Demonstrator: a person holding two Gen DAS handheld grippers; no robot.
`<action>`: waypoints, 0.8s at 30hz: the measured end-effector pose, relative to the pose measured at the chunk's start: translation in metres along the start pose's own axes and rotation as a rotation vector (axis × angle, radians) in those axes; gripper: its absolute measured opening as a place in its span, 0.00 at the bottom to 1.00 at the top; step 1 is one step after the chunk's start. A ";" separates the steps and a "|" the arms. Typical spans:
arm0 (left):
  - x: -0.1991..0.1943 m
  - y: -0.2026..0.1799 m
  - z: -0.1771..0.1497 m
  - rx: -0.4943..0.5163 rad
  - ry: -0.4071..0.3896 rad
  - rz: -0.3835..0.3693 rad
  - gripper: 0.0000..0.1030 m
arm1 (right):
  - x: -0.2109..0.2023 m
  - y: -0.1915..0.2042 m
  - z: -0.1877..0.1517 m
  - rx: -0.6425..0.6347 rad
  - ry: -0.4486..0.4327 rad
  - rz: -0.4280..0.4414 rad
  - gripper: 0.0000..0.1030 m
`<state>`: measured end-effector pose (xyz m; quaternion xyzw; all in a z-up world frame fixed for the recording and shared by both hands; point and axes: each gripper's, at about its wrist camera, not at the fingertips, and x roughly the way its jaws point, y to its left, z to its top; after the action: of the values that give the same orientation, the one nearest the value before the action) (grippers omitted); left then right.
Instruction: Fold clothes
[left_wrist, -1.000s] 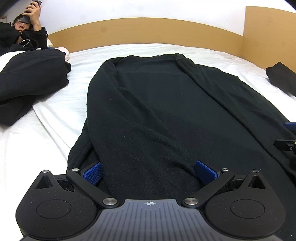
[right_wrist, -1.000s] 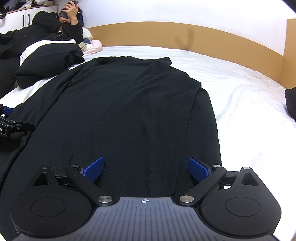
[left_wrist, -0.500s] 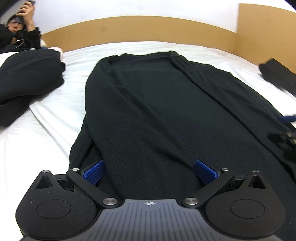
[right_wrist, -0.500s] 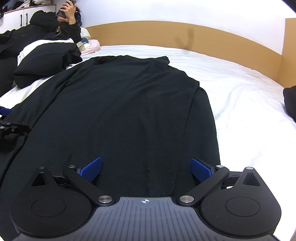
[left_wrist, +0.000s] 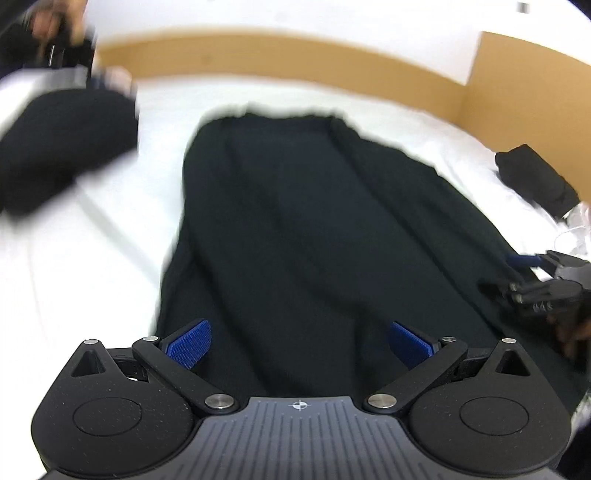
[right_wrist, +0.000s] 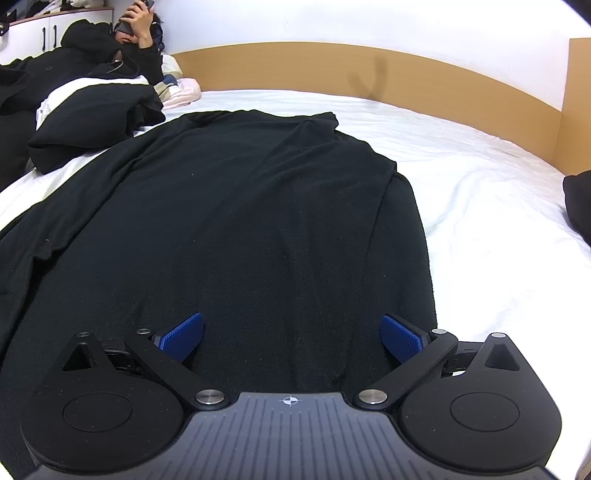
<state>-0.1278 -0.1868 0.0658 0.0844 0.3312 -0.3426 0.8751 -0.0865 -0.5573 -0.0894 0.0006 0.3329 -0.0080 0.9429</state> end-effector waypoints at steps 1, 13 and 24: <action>0.004 -0.006 0.006 0.029 -0.026 0.026 0.99 | 0.000 0.000 0.000 0.000 0.000 0.000 1.00; 0.077 -0.028 -0.004 0.091 0.003 0.035 1.00 | 0.003 0.003 -0.003 0.004 -0.001 0.003 1.00; 0.081 -0.027 -0.007 0.094 -0.004 0.045 1.00 | 0.011 0.011 -0.019 -0.005 0.010 0.021 1.00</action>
<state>-0.1054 -0.2487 0.0112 0.1321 0.3108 -0.3380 0.8785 -0.0895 -0.5463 -0.1113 0.0018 0.3377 0.0028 0.9412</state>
